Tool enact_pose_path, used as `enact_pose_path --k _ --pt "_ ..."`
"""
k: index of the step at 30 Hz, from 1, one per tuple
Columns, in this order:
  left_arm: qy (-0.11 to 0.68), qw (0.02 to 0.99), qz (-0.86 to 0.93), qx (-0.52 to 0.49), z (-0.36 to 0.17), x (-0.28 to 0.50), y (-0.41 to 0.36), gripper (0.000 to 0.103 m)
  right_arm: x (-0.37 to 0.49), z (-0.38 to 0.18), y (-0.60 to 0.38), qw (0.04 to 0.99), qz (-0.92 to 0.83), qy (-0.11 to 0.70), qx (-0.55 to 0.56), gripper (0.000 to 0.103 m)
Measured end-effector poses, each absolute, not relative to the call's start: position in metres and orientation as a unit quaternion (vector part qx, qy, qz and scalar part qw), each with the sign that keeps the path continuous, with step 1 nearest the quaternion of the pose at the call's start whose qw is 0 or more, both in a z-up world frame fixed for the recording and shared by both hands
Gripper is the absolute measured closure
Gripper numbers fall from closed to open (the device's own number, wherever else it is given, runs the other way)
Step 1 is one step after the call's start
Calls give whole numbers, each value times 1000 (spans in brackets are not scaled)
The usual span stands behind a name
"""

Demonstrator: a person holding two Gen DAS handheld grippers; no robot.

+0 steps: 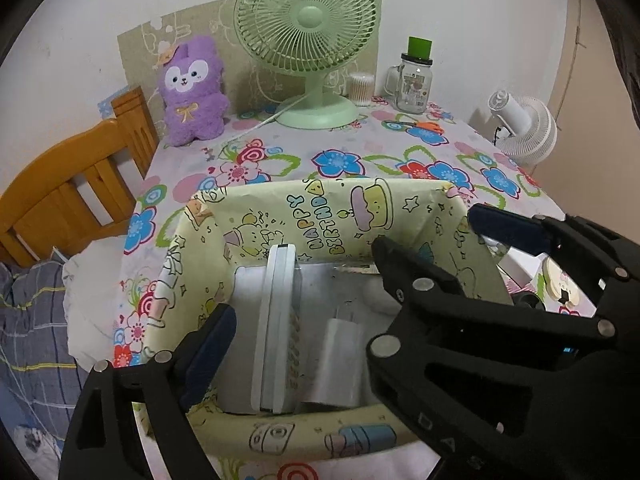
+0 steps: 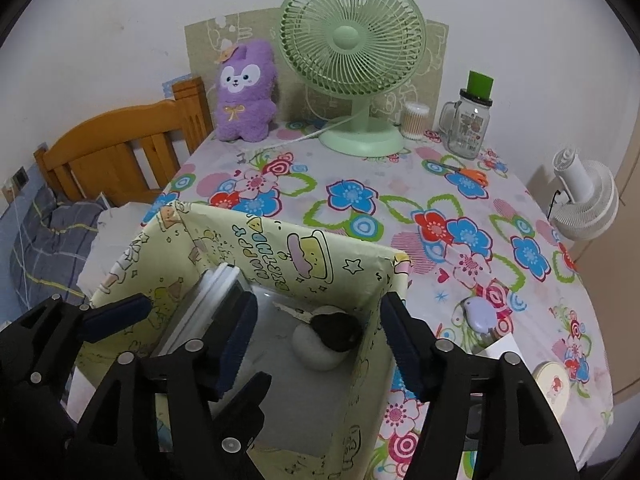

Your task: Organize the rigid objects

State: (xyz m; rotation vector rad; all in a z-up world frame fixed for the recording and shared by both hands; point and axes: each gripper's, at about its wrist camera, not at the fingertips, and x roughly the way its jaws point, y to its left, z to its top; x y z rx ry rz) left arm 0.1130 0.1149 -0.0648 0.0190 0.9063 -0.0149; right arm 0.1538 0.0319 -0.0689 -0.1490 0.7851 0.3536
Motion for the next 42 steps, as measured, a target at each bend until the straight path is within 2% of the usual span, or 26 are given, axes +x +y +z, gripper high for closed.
enact_pose_path --k 2,4,42 --pt "435 900 -10 9 -62 110 113 11 149 -65 30 911 160 373 -76 21" --pt "432 901 -17 10 -59 107 111 9 144 -61 27 915 155 365 -78 20" --pt "390 919 -49 36 -26 74 15 9 101 -30 -73 934 107 340 -31 17"
